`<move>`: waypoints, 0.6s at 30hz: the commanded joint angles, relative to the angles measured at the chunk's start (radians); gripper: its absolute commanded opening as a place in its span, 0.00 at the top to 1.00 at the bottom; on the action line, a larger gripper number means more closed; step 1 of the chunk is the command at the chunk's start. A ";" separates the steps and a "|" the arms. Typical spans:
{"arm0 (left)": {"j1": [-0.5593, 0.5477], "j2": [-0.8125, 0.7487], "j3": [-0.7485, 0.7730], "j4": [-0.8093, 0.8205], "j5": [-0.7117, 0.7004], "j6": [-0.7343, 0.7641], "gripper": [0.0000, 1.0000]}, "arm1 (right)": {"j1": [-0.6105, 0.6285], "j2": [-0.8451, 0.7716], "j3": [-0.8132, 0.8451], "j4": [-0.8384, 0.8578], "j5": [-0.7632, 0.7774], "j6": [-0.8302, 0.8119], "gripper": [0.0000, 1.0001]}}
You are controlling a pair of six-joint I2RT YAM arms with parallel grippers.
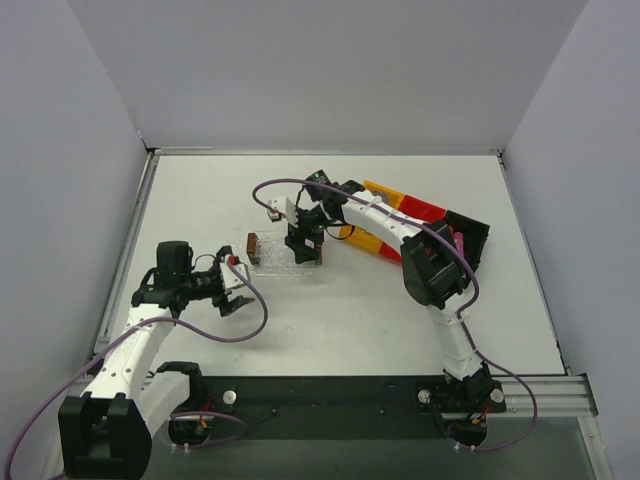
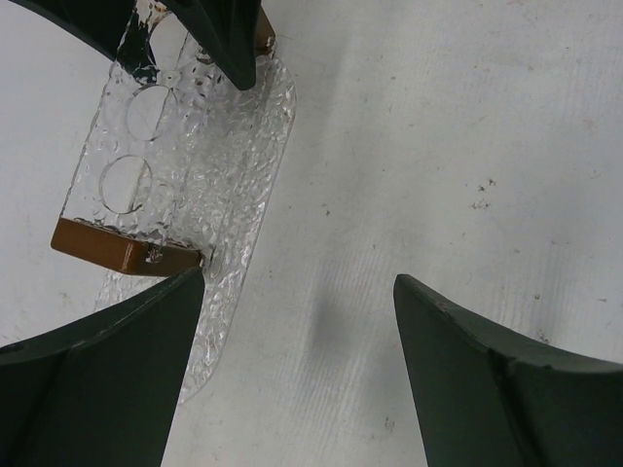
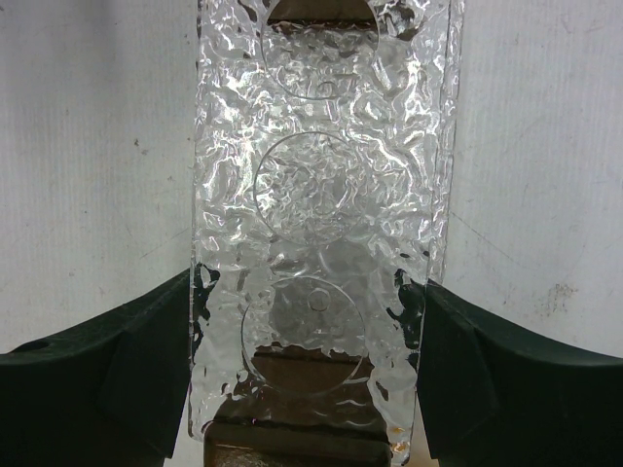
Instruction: Prepare toiletry sets of a toothbrush and toothpaste on the tray
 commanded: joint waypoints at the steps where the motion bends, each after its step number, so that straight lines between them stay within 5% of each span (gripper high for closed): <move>1: 0.005 0.001 0.015 0.030 0.019 0.012 0.10 | 0.011 0.016 0.049 -0.001 -0.069 -0.020 0.92; 18: 0.007 -0.001 0.002 0.022 0.008 0.030 0.10 | 0.022 0.040 0.064 -0.009 -0.055 -0.036 0.89</move>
